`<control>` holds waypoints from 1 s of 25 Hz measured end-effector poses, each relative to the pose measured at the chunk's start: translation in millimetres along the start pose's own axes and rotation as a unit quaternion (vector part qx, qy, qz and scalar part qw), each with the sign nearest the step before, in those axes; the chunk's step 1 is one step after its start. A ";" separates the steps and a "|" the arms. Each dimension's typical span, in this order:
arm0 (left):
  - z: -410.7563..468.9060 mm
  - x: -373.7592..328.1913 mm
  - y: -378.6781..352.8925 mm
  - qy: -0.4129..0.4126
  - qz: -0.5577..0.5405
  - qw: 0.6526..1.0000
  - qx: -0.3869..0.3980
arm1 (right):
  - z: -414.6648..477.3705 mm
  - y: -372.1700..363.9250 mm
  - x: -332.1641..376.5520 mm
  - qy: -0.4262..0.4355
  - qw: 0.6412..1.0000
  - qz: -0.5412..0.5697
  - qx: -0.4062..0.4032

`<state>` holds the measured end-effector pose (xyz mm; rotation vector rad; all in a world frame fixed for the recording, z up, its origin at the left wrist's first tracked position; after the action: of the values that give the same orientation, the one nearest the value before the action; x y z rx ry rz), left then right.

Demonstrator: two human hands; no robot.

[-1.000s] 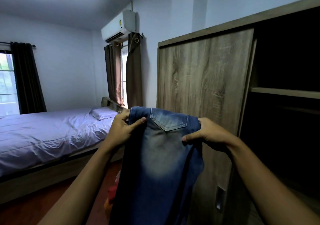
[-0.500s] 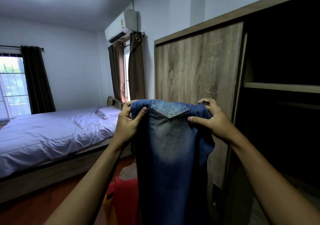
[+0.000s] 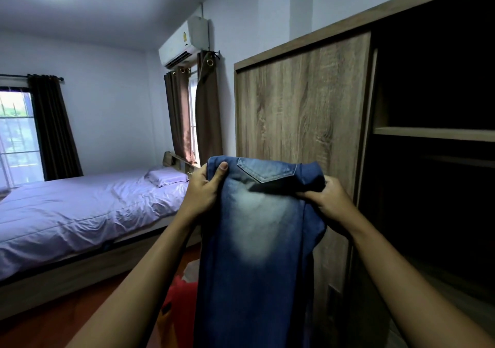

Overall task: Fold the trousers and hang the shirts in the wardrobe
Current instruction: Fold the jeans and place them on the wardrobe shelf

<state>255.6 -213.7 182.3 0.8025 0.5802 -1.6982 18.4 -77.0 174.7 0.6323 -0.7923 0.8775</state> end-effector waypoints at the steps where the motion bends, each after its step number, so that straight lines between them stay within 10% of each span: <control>1: 2.6 -0.5 2.8 0.005 -0.005 1.000 0.000 | 1.8 -3.3 2.6 0.001 1.000 0.003 -0.001; 10: 3.4 -7.3 17.0 0.064 -0.115 0.991 0.029 | 8.1 -16.7 24.5 0.051 0.998 -0.012 -0.039; 16: -49.1 34.8 -18.5 0.204 -0.194 0.928 0.243 | 7.4 1.1 28.2 0.047 0.995 -0.003 -0.093; 20: -56.8 38.2 -34.3 0.211 -0.205 0.924 0.244 | 12.9 14.6 19.9 -0.007 0.993 -0.005 -0.117; 25: -44.9 19.1 -42.3 0.217 -0.212 0.938 0.168 | 6.3 40.5 24.2 -0.144 0.951 0.273 0.012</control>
<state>221.5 -181.9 137.7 1.3986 0.8203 -2.0589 -8.6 -51.4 204.4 0.5757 -1.2573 1.3173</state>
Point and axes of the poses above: each hand's wrist, its own z-axis towards the middle knuckle, its own y-axis out of the back of the hand, x = y × z, the point moved 1 cm from there along z, towards the middle knuckle
